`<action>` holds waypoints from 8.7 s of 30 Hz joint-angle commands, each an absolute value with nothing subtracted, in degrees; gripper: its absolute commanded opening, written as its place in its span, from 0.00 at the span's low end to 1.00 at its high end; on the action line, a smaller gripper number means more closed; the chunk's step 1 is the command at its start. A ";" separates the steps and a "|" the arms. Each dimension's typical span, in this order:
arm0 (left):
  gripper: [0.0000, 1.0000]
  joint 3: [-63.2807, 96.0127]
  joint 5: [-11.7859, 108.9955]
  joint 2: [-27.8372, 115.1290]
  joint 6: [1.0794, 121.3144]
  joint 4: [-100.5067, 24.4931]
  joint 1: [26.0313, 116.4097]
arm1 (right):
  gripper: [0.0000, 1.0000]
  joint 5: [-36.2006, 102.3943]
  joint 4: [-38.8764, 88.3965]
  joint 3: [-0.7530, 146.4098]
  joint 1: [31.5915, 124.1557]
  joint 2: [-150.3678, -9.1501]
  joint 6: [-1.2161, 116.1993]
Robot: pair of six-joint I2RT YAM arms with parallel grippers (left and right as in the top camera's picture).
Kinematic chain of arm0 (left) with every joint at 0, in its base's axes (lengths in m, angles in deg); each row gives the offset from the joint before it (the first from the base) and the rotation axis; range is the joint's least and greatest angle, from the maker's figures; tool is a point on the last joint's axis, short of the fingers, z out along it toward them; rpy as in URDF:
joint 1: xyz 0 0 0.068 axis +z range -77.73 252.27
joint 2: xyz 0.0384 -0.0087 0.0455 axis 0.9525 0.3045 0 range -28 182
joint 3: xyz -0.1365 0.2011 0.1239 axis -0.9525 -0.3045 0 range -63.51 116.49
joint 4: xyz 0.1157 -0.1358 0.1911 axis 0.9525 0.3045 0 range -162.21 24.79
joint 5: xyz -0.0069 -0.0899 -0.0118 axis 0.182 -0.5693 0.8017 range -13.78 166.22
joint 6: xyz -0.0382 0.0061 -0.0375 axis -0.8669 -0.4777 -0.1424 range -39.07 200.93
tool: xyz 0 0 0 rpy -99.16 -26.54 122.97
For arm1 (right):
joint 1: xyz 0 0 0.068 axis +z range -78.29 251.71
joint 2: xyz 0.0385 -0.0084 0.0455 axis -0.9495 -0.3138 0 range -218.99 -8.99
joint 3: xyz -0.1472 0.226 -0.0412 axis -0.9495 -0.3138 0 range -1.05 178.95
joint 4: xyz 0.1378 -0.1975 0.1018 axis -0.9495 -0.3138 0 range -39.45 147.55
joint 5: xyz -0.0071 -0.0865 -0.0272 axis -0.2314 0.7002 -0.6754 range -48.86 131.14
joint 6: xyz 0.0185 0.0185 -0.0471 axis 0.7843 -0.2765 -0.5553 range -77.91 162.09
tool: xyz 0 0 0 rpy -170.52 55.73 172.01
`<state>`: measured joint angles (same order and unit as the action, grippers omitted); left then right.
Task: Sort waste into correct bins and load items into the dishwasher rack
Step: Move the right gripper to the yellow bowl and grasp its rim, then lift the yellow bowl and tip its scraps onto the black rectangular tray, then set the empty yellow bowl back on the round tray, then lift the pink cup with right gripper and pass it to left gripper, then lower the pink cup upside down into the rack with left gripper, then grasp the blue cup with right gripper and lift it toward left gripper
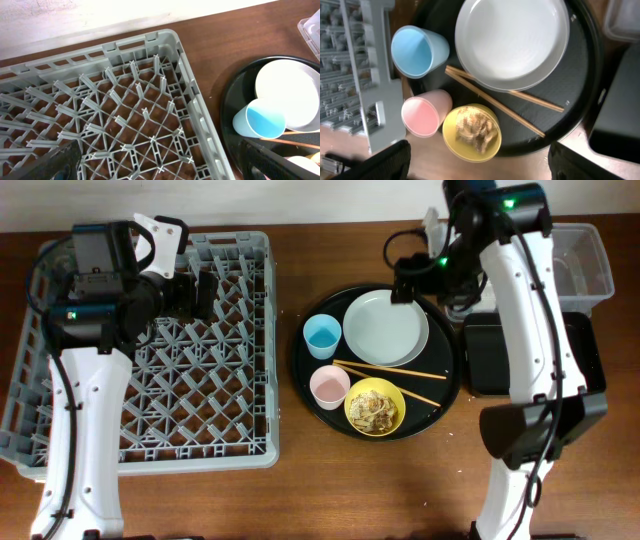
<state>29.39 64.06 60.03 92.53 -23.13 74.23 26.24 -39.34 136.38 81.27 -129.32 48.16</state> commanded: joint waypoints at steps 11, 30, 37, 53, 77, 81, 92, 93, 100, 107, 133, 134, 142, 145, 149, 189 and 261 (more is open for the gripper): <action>0.99 30.11 64.01 60.40 93.47 -23.20 74.58 | 0.88 36.87 -33.85 93.95 82.30 -98.70 56.25; 0.99 30.11 64.01 60.40 93.47 -23.22 74.58 | 0.65 35.25 12.16 74.11 95.57 -113.67 98.36; 0.99 30.11 64.01 60.40 93.47 -23.20 74.58 | 0.57 35.27 9.34 74.11 100.31 -114.37 98.36; 0.99 30.11 64.01 60.40 93.47 -23.22 74.58 | 0.04 22.18 6.30 74.50 95.22 -118.96 81.03; 0.99 30.11 64.01 60.40 93.47 -23.20 74.58 | 0.04 -27.13 13.34 73.32 34.30 -111.59 24.47; 0.99 30.11 64.01 60.40 93.49 -23.18 74.58 | 0.04 -44.59 22.74 67.20 31.11 -111.64 24.31; 0.99 30.11 64.01 60.40 93.47 -23.20 74.58 | 0.04 -47.76 24.01 67.20 30.70 -111.64 33.95; 0.99 30.11 64.01 60.40 93.47 -23.20 74.58 | 0.04 -47.76 24.18 67.20 30.70 -111.64 34.08; 0.99 30.11 64.01 60.40 93.47 -23.18 74.58 | 0.04 -47.26 28.97 67.22 28.62 -111.64 55.72; 0.99 30.11 64.01 60.40 93.47 -23.18 74.58 | 0.04 -46.56 30.87 68.56 36.33 -107.31 60.60; 0.99 30.11 64.01 60.40 93.47 -23.18 74.58 | 0.56 28.08 -3.60 83.35 95.83 -106.02 59.50; 0.99 30.11 64.01 60.40 93.47 -23.18 74.58 | 0.58 28.10 -2.90 83.40 96.55 -106.11 59.52; 0.99 30.11 64.01 60.40 93.47 -23.48 74.58 | 0.32 27.69 -0.93 83.33 99.98 -116.51 61.05; 0.99 30.11 64.01 60.40 93.47 -23.48 74.58 | 0.21 27.73 -0.08 83.22 99.98 -118.48 61.05; 0.99 30.11 64.01 60.40 93.49 -23.48 74.58 | 0.04 27.69 0.38 83.18 99.98 -119.94 61.05; 0.91 30.03 -13.95 68.57 90.69 -37.10 64.65 | 0.04 -28.79 42.93 93.89 83.68 -109.06 62.15; 0.99 35.01 31.77 71.74 66.63 -22.30 57.96 | 0.04 -23.35 6.85 93.52 74.08 -115.40 49.51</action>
<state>34.11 50.99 71.09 61.95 -19.79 55.76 -7.92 6.89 93.34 76.07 -116.01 55.13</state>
